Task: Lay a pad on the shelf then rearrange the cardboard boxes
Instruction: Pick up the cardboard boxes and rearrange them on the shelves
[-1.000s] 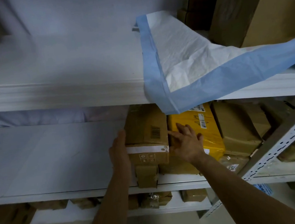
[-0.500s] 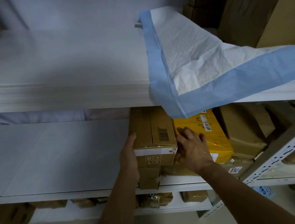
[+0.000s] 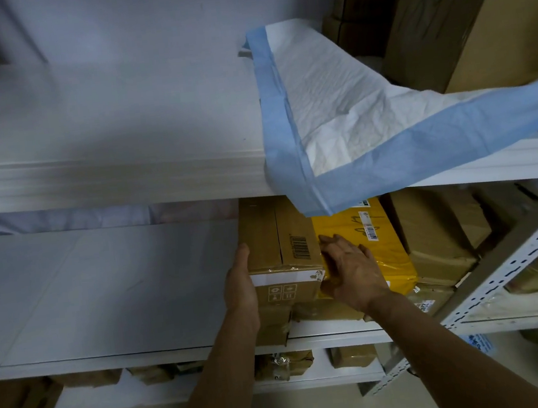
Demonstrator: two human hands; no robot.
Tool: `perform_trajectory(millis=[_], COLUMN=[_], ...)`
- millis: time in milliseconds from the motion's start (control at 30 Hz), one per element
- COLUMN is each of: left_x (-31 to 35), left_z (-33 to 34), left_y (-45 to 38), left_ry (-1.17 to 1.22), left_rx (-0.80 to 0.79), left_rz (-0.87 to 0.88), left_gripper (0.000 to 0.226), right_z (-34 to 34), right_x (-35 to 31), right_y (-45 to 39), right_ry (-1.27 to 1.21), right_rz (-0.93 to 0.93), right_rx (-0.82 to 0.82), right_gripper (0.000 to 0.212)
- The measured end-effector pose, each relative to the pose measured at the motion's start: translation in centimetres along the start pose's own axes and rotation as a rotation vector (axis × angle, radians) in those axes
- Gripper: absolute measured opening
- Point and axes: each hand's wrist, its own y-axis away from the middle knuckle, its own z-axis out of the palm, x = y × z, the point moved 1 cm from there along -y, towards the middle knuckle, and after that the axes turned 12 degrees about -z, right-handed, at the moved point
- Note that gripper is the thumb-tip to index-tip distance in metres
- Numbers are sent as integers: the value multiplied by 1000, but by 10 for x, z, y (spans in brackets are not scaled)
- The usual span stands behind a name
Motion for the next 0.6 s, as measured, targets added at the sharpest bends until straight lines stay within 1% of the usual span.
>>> perform_trajectory(millis=[33,100,133,233,367,500,600], left_x=[3,7,8,10,11,13,16], left_z=[1,1,1,0,-2,-3,-9], left_y=[8,24,27,36,49,67,80], left_ry=[-13,-37,-34,-10,39,-8,-6], left_rx=[-15,-44,-52,-69,-53,-27,-16], left_rz=[2,7,3,11,26,67,46], left_gripper=[85,62,56,64,63,55,59], right_z=[-1,-5,-8,-13,-9,-12,-20], right_x=[-1,-1,-1,1,5,-2,-19], right_y=[1,3,3,5,13,22,28], right_ry=[-11,-12,-6,-8,-9,-32,22], right_rz=[6,3,-1,10,28,49,88], right_rx=[-13,-39,-50,-54,-13,117,214], right_gripper=[77,79,80,79,75,64,48])
